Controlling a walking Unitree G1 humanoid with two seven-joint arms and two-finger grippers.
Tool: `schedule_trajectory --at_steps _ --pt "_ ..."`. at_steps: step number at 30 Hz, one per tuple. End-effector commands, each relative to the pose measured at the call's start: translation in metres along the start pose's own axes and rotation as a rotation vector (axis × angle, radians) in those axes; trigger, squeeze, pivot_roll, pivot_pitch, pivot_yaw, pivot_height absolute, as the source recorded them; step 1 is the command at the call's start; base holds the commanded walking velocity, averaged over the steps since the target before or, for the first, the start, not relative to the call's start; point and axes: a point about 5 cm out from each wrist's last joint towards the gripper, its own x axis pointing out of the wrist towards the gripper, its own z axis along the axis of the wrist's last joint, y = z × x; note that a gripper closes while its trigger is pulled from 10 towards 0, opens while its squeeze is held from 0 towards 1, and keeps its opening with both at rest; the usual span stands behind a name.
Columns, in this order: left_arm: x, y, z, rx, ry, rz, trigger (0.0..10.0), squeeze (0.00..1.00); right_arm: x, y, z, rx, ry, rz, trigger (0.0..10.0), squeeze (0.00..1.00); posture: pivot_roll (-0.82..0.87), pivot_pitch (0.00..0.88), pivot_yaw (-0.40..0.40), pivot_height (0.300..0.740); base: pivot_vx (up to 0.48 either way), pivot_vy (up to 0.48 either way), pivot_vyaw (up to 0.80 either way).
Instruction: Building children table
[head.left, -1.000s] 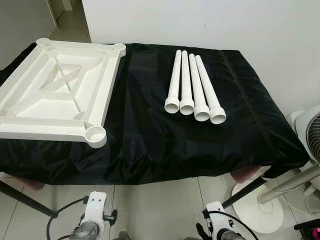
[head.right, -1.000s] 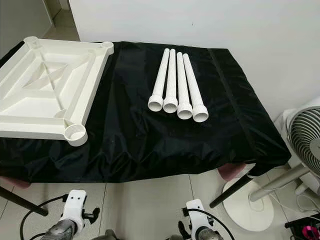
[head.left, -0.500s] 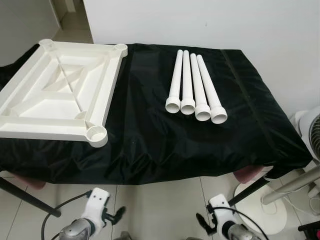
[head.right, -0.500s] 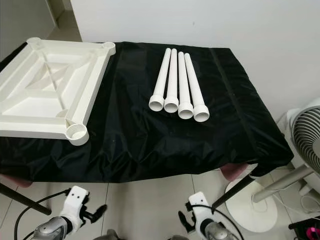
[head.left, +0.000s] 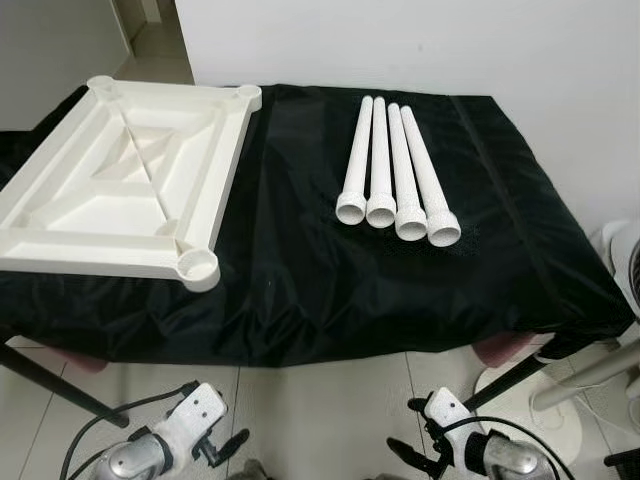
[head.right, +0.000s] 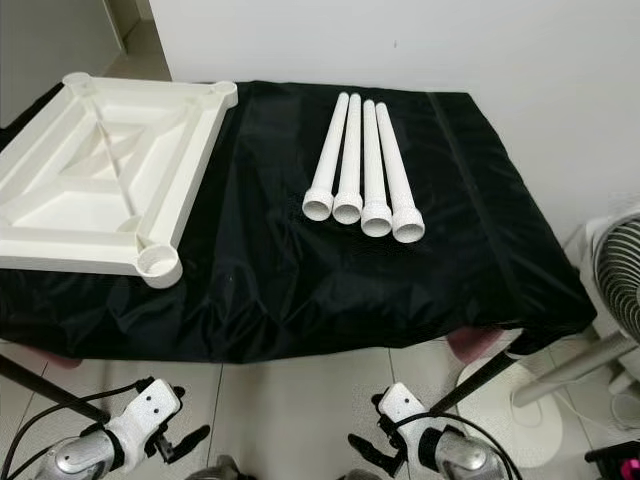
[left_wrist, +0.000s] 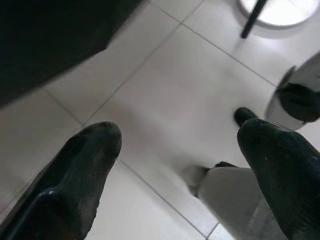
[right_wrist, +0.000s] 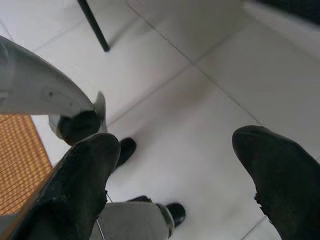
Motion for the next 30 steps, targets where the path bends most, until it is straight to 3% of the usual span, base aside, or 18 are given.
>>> schedule_trajectory --at_steps 1,7,9,11,14,16,19,21,23,26,30 --pt "-0.012 -0.018 0.003 0.045 0.012 -0.455 10.0 0.00 -0.005 0.001 0.006 -0.013 -0.023 0.062 10.0 0.00 0.03 0.003 0.038 0.740 0.000 0.000 0.00" --pt "-0.020 -0.015 0.027 0.046 -0.079 -0.436 10.0 0.00 -0.017 -0.002 0.025 -0.060 -0.077 0.128 10.0 0.00 0.03 0.006 0.037 0.740 0.000 0.000 0.00" --pt "-0.023 -0.012 0.037 0.057 -0.100 -0.436 10.0 0.00 -0.023 -0.006 0.037 -0.080 -0.108 0.137 10.0 0.00 0.04 0.004 0.037 0.740 0.000 0.000 0.00" --pt "-0.029 -0.004 0.065 0.042 -0.197 -0.409 10.0 0.00 -0.033 -0.016 0.064 -0.107 -0.189 0.144 10.0 0.00 0.04 0.001 0.038 0.740 0.000 0.000 0.00" --pt "-0.031 -0.003 0.076 0.022 -0.239 -0.406 10.0 0.00 -0.035 -0.018 0.075 -0.113 -0.228 0.147 10.0 0.00 0.04 0.000 0.039 0.740 0.000 0.000 0.00" --pt "-0.036 0.003 0.102 -0.001 -0.322 -0.381 10.0 0.00 -0.037 -0.023 0.096 -0.100 -0.328 0.130 10.0 0.00 0.04 0.000 0.035 0.740 0.000 0.000 0.00" --pt "-0.039 0.005 0.113 -0.009 -0.350 -0.370 10.0 0.00 -0.038 -0.025 0.104 -0.084 -0.366 0.124 10.0 0.00 0.04 0.000 0.035 0.740 0.000 0.000 0.00" --pt "-0.044 0.009 0.133 -0.031 -0.424 -0.349 10.0 0.00 -0.040 -0.029 0.121 -0.042 -0.460 0.101 10.0 0.00 0.04 0.000 0.033 0.740 0.000 0.000 0.00" --pt "-0.044 0.009 0.133 -0.031 -0.424 -0.349 10.0 0.00 -0.040 -0.029 0.121 -0.042 -0.460 0.101 10.0 0.00 0.04 0.000 0.033 0.740 0.000 0.000 0.00" --pt "-0.048 0.012 0.153 -0.064 -0.505 -0.338 10.0 0.00 -0.040 -0.035 0.138 0.011 -0.561 0.036 10.0 0.00 0.04 0.000 0.029 0.740 0.000 0.000 0.00" --pt "-0.047 0.013 0.157 -0.073 -0.524 -0.333 10.0 0.00 -0.040 -0.039 0.144 0.033 -0.602 0.006 10.0 0.00 0.04 0.000 0.028 0.740 0.000 0.000 0.00"
